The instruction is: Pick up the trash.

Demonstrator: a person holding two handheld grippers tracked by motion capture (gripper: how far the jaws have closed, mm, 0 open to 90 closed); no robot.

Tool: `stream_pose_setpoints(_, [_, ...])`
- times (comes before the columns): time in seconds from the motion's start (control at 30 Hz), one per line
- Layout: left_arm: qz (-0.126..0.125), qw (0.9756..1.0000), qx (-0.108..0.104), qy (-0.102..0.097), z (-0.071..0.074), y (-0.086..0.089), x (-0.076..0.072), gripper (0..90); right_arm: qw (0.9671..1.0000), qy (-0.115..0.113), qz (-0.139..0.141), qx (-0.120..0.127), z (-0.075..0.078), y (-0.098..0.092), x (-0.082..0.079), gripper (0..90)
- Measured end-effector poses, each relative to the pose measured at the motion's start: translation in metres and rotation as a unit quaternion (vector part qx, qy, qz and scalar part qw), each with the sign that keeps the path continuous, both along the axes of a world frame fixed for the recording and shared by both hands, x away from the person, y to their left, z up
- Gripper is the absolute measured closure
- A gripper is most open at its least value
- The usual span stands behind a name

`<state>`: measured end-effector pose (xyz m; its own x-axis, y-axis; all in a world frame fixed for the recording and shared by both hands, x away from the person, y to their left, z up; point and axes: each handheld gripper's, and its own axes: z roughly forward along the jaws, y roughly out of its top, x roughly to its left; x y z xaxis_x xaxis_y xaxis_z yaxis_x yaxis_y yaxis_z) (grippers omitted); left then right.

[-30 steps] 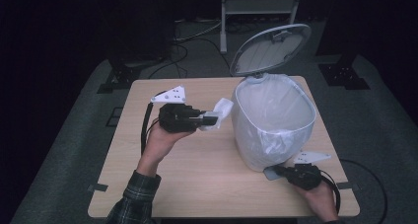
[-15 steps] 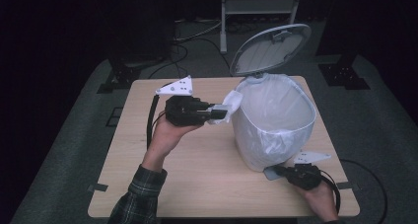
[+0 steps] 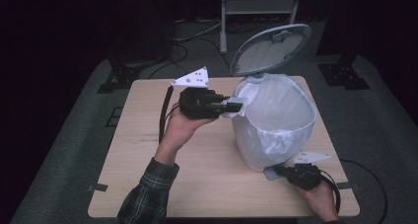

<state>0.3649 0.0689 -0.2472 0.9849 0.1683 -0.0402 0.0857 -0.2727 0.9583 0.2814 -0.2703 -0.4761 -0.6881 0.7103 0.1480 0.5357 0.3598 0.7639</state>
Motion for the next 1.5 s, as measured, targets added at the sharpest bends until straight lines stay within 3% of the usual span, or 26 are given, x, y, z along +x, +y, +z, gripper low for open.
stream_pose_setpoints(0.57, [-0.005, 0.9999, -0.008, -0.009, 0.003, -0.030, 0.006, 76.4, 1.0000, -0.002, 0.000, -0.002, 0.000, 0.000, 0.000, 90.0])
stream_pose_setpoints(1.2, [-0.001, 0.9999, 0.004, -0.016, -0.004, -0.072, 0.015, 75.3, 1.0000, -0.002, 0.001, -0.004, 0.000, 0.001, 0.000, 90.0])
stream_pose_setpoints(1.4, [0.009, 0.9996, 0.009, -0.025, -0.005, -0.084, 0.018, 66.8, 1.0000, -0.002, 0.001, -0.005, 0.001, 0.001, 0.000, 90.0])
stream_pose_setpoints(1.5, [0.018, 0.9993, 0.011, -0.031, -0.004, -0.087, 0.018, 57.9, 1.0000, -0.002, 0.001, -0.004, 0.000, 0.001, 0.000, 90.0])
